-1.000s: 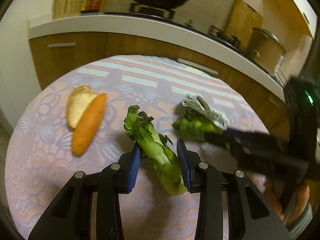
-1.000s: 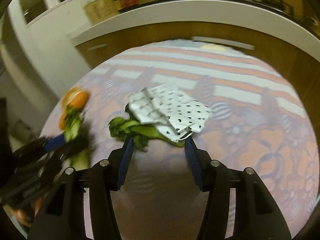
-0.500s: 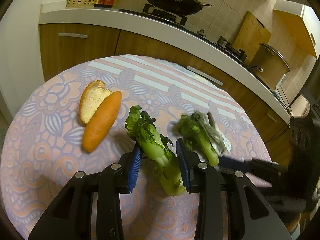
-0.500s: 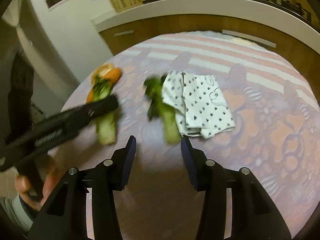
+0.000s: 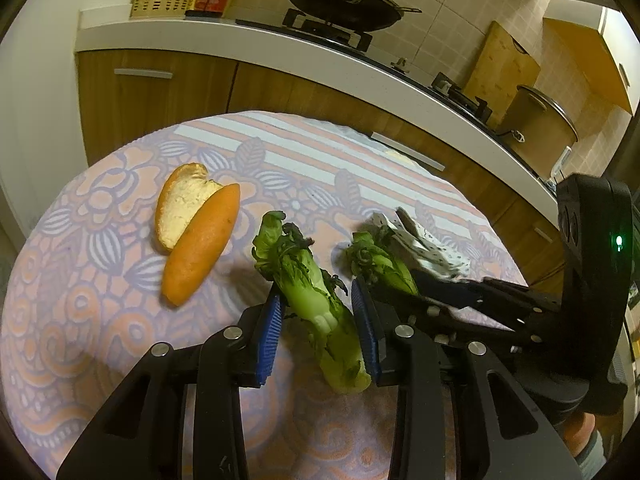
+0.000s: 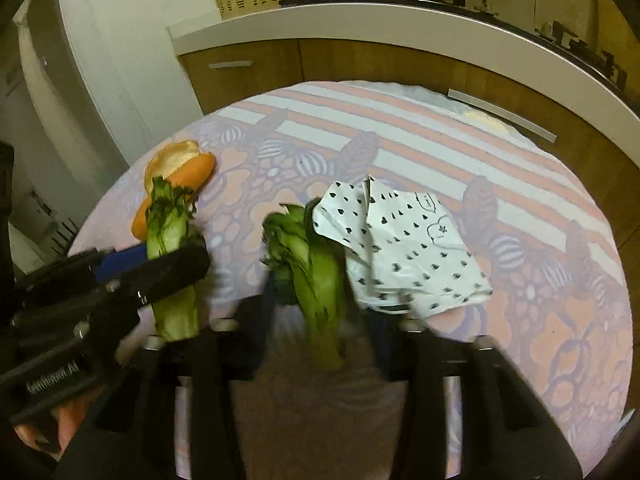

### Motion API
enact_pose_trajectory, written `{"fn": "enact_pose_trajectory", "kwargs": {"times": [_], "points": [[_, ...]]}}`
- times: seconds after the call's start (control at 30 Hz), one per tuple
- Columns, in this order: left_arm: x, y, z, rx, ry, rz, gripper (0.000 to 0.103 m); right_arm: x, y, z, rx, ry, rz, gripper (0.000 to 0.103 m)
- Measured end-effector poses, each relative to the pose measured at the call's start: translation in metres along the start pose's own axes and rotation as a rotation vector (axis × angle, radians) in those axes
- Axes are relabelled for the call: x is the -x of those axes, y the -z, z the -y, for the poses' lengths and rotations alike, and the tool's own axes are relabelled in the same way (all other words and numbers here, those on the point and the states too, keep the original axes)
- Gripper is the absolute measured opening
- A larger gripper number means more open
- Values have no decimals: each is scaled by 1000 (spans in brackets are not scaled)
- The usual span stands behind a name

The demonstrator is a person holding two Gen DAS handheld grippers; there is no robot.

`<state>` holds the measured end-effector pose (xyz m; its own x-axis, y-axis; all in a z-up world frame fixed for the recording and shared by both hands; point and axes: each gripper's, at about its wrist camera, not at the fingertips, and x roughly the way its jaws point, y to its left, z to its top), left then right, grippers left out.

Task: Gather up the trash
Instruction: 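Grasp a bok choy stalk with the left tool while the right tool grasps another bok choy, then carry both bok choy stalks over the blue basket and release them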

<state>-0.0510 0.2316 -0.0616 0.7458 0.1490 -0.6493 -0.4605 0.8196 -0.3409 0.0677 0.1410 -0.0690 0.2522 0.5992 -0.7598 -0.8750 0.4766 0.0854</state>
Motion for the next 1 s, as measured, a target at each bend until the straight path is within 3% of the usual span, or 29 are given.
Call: {"fn": "enact_pose_trajectory", "kwargs": {"times": [0.2,0.3,0.5,0.73,1.0], "points": [[7,-1,4,-18,14,18,27,14,11,0,-2,-36,20,18],[15,0,9,-39,24,28,21,33,26,-3,0,-63,36,18],[30,2,25,-52,85,29,20,81,60,-11,9,-67,93,18],[52,0,55,-92,171,54,19,149,80,8,-71,-1,221,18],[60,-8,118,-180,291,47,19,225,94,48,-155,166,353,18]]}}
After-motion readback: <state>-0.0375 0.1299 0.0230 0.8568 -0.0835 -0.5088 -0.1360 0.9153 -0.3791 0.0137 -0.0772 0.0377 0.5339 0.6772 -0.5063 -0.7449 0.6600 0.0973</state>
